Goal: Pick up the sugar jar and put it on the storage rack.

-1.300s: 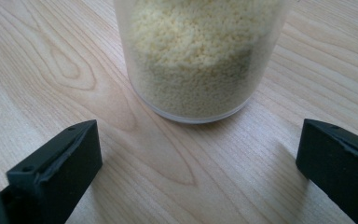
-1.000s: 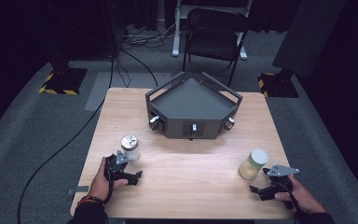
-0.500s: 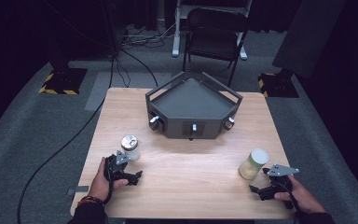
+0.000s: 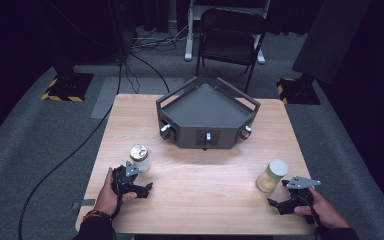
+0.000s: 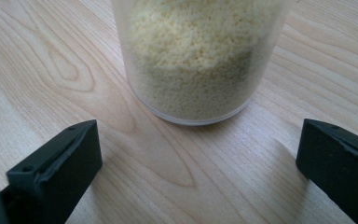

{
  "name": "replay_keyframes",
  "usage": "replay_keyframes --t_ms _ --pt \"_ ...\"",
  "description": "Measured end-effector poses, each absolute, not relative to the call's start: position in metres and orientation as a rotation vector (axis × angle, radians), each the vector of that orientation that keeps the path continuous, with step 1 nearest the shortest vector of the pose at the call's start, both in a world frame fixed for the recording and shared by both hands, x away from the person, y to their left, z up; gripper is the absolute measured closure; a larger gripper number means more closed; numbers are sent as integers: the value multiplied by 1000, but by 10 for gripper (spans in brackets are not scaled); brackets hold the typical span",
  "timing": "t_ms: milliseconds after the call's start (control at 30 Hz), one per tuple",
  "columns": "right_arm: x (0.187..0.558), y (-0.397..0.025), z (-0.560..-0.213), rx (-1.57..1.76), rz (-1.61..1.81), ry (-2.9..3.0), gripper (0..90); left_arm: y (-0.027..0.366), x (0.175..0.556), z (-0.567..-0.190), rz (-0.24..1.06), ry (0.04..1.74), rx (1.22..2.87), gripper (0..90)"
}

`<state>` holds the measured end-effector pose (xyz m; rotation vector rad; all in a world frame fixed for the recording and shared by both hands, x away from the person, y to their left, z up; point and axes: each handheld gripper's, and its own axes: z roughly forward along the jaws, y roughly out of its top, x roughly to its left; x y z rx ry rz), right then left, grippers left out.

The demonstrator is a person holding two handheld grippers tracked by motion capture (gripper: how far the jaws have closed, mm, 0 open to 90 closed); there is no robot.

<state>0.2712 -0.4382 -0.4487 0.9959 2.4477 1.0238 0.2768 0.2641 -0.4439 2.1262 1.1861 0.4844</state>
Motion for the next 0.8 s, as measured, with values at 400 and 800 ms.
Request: replay_keyframes --t_ms 400,800 --pt "271 -438 -449 997 1024 2446 0 263 276 -440 492 1226 2060 11" --pt "271 -437 -449 999 1023 2445 0 261 276 -436 520 1230 2022 11"
